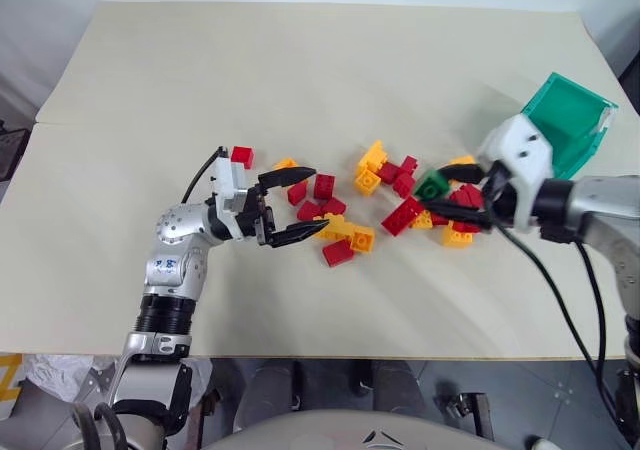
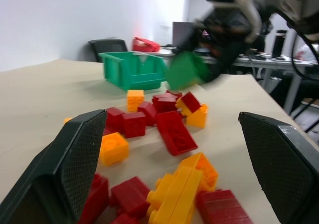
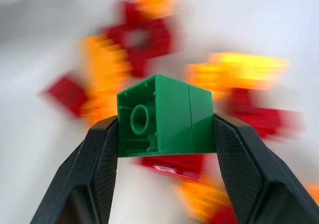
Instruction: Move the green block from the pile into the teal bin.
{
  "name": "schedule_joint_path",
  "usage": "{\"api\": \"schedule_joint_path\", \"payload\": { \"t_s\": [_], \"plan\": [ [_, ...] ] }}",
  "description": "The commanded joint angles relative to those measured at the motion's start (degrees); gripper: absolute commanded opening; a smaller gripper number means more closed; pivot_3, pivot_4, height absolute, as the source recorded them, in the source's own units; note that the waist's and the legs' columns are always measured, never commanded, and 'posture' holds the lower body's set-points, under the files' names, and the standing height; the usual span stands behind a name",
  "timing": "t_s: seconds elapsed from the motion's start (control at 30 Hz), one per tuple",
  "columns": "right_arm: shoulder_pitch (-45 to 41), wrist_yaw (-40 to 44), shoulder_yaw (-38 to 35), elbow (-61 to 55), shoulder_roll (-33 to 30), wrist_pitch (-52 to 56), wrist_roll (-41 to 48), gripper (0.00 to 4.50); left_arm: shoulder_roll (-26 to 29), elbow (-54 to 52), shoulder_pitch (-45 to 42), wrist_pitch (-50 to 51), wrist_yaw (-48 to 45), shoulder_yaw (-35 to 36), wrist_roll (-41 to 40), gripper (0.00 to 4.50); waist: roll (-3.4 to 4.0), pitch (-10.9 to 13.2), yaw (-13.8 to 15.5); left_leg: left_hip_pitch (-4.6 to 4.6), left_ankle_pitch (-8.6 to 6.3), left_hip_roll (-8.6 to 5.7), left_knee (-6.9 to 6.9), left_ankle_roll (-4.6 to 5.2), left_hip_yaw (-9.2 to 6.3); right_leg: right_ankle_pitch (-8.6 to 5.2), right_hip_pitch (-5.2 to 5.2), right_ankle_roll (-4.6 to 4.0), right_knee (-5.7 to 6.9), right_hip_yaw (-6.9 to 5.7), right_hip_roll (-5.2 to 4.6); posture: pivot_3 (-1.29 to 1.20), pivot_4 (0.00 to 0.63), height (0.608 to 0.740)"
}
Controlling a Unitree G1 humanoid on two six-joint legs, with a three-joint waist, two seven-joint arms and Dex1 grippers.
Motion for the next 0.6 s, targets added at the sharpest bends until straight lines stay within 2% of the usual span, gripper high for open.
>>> {"api": "schedule_joint_path", "payload": {
  "t_s": [0.03, 0.2, 0.47, 0.53, 0.6],
  "plan": [
    [-0.35, -6.35, -4.79, 6.85, -2.38, -5.03, -6.01, 2.44, -1.66, -0.57, -3.95, 0.20, 1.19, -2.26, 1.38, 4.50, 0.00, 0.00, 0.01, 0.00, 0.00, -0.03, 0.01, 0.00, 0.01, 0.01, 0.01, 0.01, 0.01, 0.01, -0.01, 0.00, 0.150, 0.740],
    [-7.93, -17.39, -1.34, 30.45, -1.77, -19.35, -17.47, 2.44, -7.06, 6.31, -12.20, 0.52, 11.49, -5.53, 8.89, 4.50, 0.01, -0.01, -0.25, 0.02, 0.05, -0.07, -0.02, 0.07, 0.19, 0.08, -0.01, 0.10, 0.01, 0.09, -0.01, 0.00, 0.150, 0.740],
    [-24.79, -26.16, 1.56, 64.91, 5.71, -39.42, -23.40, 2.44, -11.58, 14.81, -20.26, -0.58, 19.07, -6.54, 14.30, 4.50, 0.05, 0.02, -1.63, 0.02, 0.20, 0.02, -0.27, 0.02, 0.76, 0.08, -0.08, 0.11, -0.08, 0.08, 0.07, 0.00, 0.150, 0.740],
    [-28.06, -27.65, 2.38, 73.38, 6.37, -43.24, -24.93, 3.19, -12.12, 16.85, -22.23, -0.80, 19.95, -6.69, 15.23, 4.50, 0.07, 0.03, -1.64, 0.01, 0.23, 0.03, -0.31, 0.02, 0.75, 0.08, -0.09, 0.11, -0.08, 0.06, 0.06, 0.00, 0.150, 0.740],
    [-29.90, -28.23, 2.78, 77.71, 6.76, -46.18, -25.62, 3.74, -12.06, 17.92, -23.25, -0.96, 20.38, -6.97, 16.11, 4.50, 0.08, 0.03, -1.55, -0.01, 0.24, 0.01, -0.32, 0.04, 0.73, 0.08, -0.08, 0.11, -0.11, 0.04, 0.04, 0.00, 0.150, 0.740]
  ]
}}
